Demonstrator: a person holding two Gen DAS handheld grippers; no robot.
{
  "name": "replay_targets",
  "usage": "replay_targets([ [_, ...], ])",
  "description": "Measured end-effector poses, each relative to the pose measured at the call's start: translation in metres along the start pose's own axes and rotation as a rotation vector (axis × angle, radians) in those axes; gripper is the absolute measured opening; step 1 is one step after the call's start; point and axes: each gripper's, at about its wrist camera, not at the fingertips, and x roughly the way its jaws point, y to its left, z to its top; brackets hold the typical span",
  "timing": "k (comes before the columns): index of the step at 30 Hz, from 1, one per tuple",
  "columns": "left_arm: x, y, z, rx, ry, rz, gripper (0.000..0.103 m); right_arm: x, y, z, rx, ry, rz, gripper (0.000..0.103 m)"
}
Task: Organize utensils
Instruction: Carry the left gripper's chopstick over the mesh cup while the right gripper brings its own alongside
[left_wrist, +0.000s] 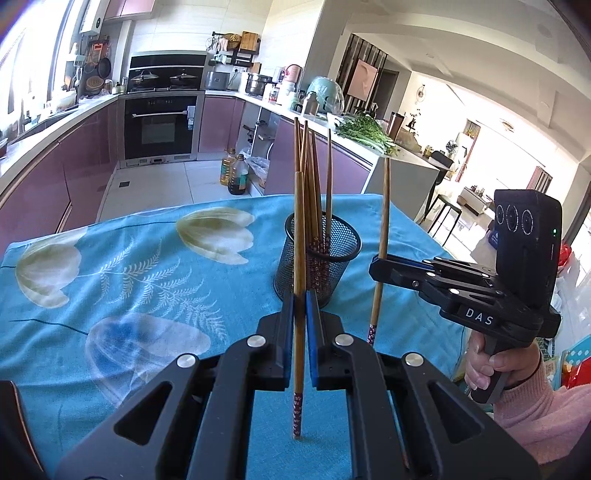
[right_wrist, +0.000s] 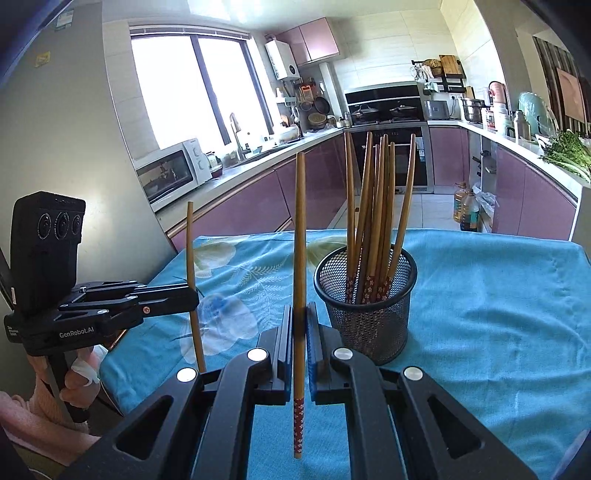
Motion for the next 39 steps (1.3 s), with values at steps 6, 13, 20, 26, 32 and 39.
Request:
replay_targets([
  [6,-0.007,0.003,0.005,0.004,-0.029,-0.012,0.007,-0.002,0.002,0.001,-0.006,-0.013,-0.004,0.006],
  [13,-0.011,0.002,0.010,0.008,-0.054,-0.006,0.007,-0.006,0.004,0.006,-0.019,-0.034,-0.008,0.006],
  [20,-0.012,-0.001,0.016,0.019,-0.080,-0.004,0.007,-0.011,0.002,0.013,-0.026,-0.058,-0.017,0.006],
  [26,-0.010,-0.005,0.021,0.036,-0.090,-0.005,0.007,-0.016,0.003,0.020,-0.039,-0.081,-0.028,0.006],
  [32,-0.009,-0.007,0.025,0.046,-0.096,-0.008,0.007,-0.017,0.003,0.027,-0.047,-0.096,-0.033,0.006],
  [39,-0.010,-0.011,0.031,0.060,-0.106,-0.016,0.007,-0.016,0.003,0.032,-0.050,-0.108,-0.039,0.006],
])
